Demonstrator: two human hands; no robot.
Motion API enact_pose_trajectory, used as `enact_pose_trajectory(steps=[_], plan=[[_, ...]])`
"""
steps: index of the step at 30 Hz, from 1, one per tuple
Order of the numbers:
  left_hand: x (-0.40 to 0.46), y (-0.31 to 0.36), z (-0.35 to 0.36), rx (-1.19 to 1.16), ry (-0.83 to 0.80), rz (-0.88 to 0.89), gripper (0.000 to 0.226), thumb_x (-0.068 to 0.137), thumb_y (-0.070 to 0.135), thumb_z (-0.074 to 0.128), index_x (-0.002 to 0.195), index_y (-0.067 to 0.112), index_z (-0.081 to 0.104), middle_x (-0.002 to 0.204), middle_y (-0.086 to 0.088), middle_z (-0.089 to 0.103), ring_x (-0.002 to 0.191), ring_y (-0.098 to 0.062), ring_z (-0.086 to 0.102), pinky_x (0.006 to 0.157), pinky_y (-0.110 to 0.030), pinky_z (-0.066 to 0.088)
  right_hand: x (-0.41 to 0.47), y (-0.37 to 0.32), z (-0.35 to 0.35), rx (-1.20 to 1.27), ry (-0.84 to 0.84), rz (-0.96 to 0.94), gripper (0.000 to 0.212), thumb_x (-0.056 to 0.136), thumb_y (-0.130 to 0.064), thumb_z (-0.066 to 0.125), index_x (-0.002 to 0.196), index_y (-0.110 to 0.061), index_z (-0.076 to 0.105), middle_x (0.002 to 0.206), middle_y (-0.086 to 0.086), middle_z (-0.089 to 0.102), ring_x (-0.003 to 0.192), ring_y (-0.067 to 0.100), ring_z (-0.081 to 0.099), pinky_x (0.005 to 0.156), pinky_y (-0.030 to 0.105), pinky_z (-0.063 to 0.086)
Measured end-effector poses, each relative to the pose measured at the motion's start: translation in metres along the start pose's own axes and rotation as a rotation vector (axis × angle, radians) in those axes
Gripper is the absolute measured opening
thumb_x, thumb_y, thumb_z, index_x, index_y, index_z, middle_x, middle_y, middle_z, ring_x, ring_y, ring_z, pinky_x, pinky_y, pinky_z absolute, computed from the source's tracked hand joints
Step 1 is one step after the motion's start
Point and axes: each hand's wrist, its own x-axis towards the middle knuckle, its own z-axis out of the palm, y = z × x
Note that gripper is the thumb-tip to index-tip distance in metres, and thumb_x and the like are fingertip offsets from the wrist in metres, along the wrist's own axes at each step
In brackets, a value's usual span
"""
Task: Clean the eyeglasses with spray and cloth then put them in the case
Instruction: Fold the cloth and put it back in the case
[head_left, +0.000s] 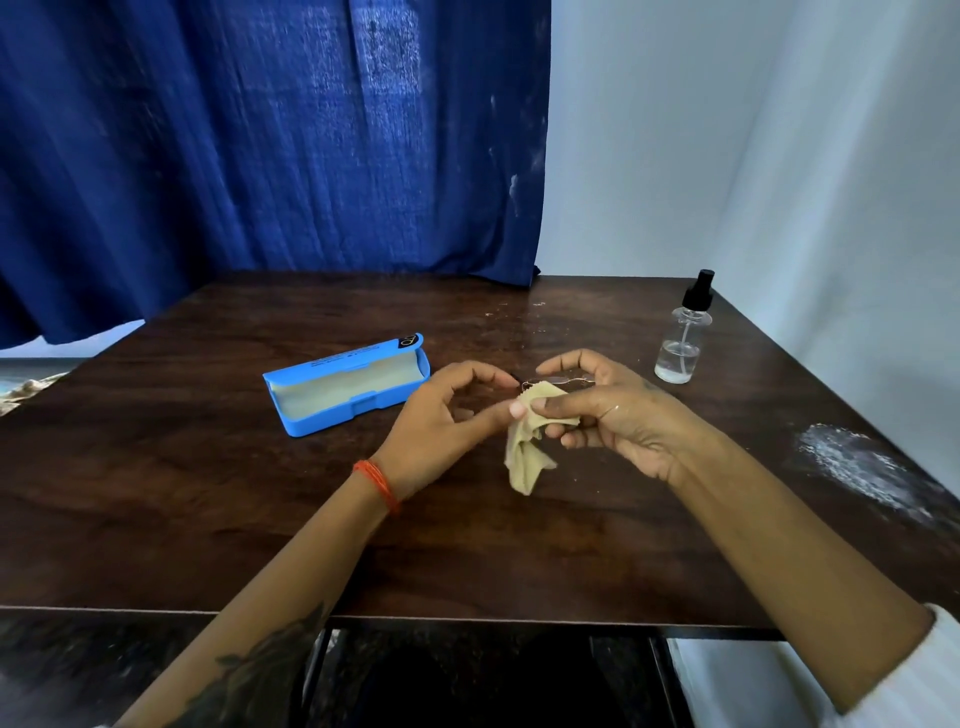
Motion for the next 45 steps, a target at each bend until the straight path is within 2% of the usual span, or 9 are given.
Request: enact_pose_trajectory(steps=[3, 7, 13, 16, 20, 24, 30, 39, 45], plan=[[-0.005, 0.006, 0.006, 0.118, -0.008, 0.067, 0.048, 0.063, 0.043, 0.078, 0.105, 0.034, 0.056, 0.104, 0.010, 0.062, 0.098, -0.003, 0.059, 0.083, -0.026, 0.052, 0.001, -0.003, 0.002, 0.007, 0.057, -0.045, 0.019, 0.078, 0.002, 0.067, 0.089, -0.013, 0.062, 0.057, 0.003, 0.068, 0.045, 0.006, 0.060, 0.039, 0.015, 0.046], [-0.005, 0.007, 0.015, 0.149, 0.144, 0.124, 0.027, 0.078, 0.013, 0.070, 0.101, 0.024, 0.059, 0.094, 0.005, 0.067, 0.088, -0.005, 0.064, 0.078, -0.026, 0.054, 0.002, -0.006, 0.002, -0.009, 0.044, -0.081, 0.006, 0.078, -0.005, 0.068, 0.081, -0.007, 0.073, 0.064, 0.005, 0.069, 0.051, 0.003, 0.060, 0.045, 0.013, 0.049], [-0.005, 0.008, 0.013, 0.040, 0.103, 0.032, 0.010, 0.085, 0.016, 0.061, 0.087, 0.023, 0.068, 0.088, 0.003, 0.072, 0.087, -0.008, 0.066, 0.079, -0.026, 0.053, -0.008, -0.005, 0.004, -0.442, 0.031, -0.242, 0.038, 0.057, -0.044, 0.079, 0.085, -0.020, 0.072, 0.081, -0.002, 0.072, 0.077, 0.009, 0.065, 0.068, 0.023, 0.051], [-0.004, 0.007, 0.011, -0.057, 0.034, -0.025, 0.010, 0.086, 0.015, 0.061, 0.089, 0.021, 0.069, 0.087, 0.000, 0.072, 0.085, -0.008, 0.066, 0.077, -0.024, 0.053, -0.004, 0.000, 0.006, -0.729, 0.183, -0.467, 0.013, 0.074, -0.034, 0.073, 0.076, -0.020, 0.071, 0.074, 0.002, 0.068, 0.070, 0.014, 0.060, 0.063, 0.032, 0.045], [-0.002, 0.004, 0.001, -0.080, -0.039, -0.109, 0.014, 0.082, 0.015, 0.066, 0.093, 0.023, 0.068, 0.089, 0.005, 0.072, 0.082, -0.003, 0.066, 0.070, -0.016, 0.050, 0.001, -0.003, -0.001, -0.415, 0.189, -0.292, 0.009, 0.079, -0.014, 0.066, 0.076, -0.019, 0.073, 0.078, 0.000, 0.070, 0.080, 0.015, 0.063, 0.075, 0.031, 0.048], [-0.003, 0.003, -0.011, -0.052, -0.080, -0.135, 0.014, 0.079, 0.014, 0.069, 0.088, 0.025, 0.069, 0.081, 0.012, 0.070, 0.076, 0.003, 0.065, 0.062, -0.010, 0.047, 0.003, -0.005, -0.009, -0.256, 0.255, -0.169, 0.020, 0.076, 0.000, 0.057, 0.070, -0.016, 0.067, 0.069, 0.007, 0.063, 0.052, 0.009, 0.059, 0.048, 0.021, 0.049], [-0.002, 0.009, -0.020, -0.039, -0.197, -0.173, 0.012, 0.079, 0.014, 0.069, 0.090, 0.019, 0.070, 0.080, 0.007, 0.072, 0.077, -0.002, 0.065, 0.065, -0.015, 0.051, 0.000, -0.001, -0.016, -0.124, -0.034, 0.036, 0.019, 0.078, -0.023, 0.066, 0.094, -0.011, 0.067, 0.069, 0.001, 0.065, 0.058, 0.010, 0.063, 0.050, 0.023, 0.052], [-0.006, -0.003, -0.039, 0.096, -0.332, -0.288, 0.018, 0.074, 0.017, 0.074, 0.091, 0.022, 0.072, 0.092, 0.000, 0.074, 0.084, -0.008, 0.067, 0.071, -0.017, 0.052, 0.002, 0.018, -0.018, -0.547, -0.060, 0.014, 0.018, 0.071, 0.002, 0.073, 0.077, -0.014, 0.072, 0.065, -0.002, 0.068, 0.059, 0.004, 0.064, 0.049, 0.016, 0.048], [-0.007, -0.013, -0.039, 0.434, -0.170, -0.133, 0.018, 0.073, 0.014, 0.074, 0.077, 0.032, 0.070, 0.078, 0.017, 0.066, 0.075, 0.012, 0.057, 0.063, -0.004, 0.041, 0.011, 0.031, -0.017, -0.959, 0.212, -0.347, 0.020, 0.068, -0.006, 0.074, 0.073, -0.025, 0.071, 0.069, -0.006, 0.066, 0.066, 0.009, 0.059, 0.063, 0.022, 0.043]])
